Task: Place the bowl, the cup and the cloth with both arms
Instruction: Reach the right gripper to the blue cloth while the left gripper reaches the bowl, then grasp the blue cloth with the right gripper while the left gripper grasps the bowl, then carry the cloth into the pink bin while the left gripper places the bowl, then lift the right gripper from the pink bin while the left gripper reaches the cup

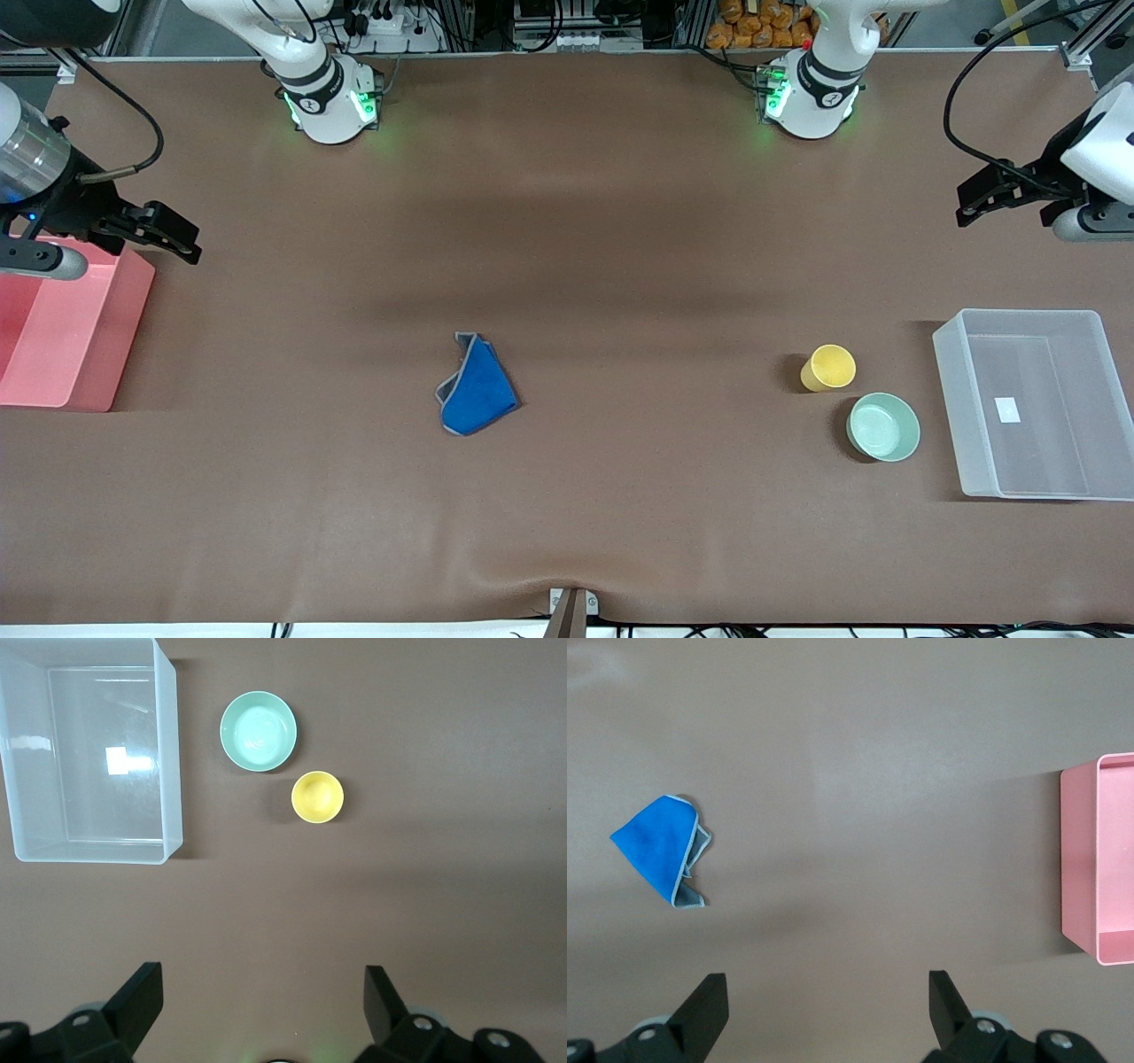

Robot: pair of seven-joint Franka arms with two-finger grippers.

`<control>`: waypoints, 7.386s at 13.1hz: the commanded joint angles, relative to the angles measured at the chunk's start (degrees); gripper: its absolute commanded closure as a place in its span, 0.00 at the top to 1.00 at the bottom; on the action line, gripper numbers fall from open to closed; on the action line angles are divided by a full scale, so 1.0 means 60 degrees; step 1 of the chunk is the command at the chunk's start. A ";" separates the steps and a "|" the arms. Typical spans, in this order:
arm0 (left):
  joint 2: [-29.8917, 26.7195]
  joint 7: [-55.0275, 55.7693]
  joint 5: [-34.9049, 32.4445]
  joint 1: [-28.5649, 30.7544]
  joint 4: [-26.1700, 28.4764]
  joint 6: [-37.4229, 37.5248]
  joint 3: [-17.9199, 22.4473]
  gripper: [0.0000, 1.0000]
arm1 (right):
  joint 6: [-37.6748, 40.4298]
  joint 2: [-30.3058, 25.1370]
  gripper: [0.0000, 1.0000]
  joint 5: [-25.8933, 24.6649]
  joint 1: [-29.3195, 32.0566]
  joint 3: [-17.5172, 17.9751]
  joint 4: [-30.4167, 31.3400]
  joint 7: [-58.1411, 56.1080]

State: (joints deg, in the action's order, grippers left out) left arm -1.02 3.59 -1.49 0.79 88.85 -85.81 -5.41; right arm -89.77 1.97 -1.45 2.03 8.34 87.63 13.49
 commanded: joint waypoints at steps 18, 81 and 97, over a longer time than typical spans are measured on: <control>0.5690 -0.0042 -0.0845 0.0792 -0.0146 -0.5633 0.0155 1.00 | -0.1629 0.1252 1.00 0.1223 -0.0205 0.0060 0.0948 0.0897; 0.5724 -0.7498 -0.0970 0.4323 0.0308 -0.6208 -0.0299 1.00 | -0.5913 0.3701 1.00 -0.0389 0.7368 0.0148 0.2094 -1.2971; 0.5501 -0.2195 -0.0879 0.3152 0.1641 -0.5533 -0.2950 1.00 | -0.1092 0.1678 1.00 0.0475 0.1292 0.0163 0.1405 -0.2286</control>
State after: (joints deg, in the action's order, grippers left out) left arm 31.94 -11.21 -5.95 20.79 97.52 -117.90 -22.97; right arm -96.46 13.23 -0.10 13.68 10.00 95.27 -7.68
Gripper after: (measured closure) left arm 0.000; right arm 0.000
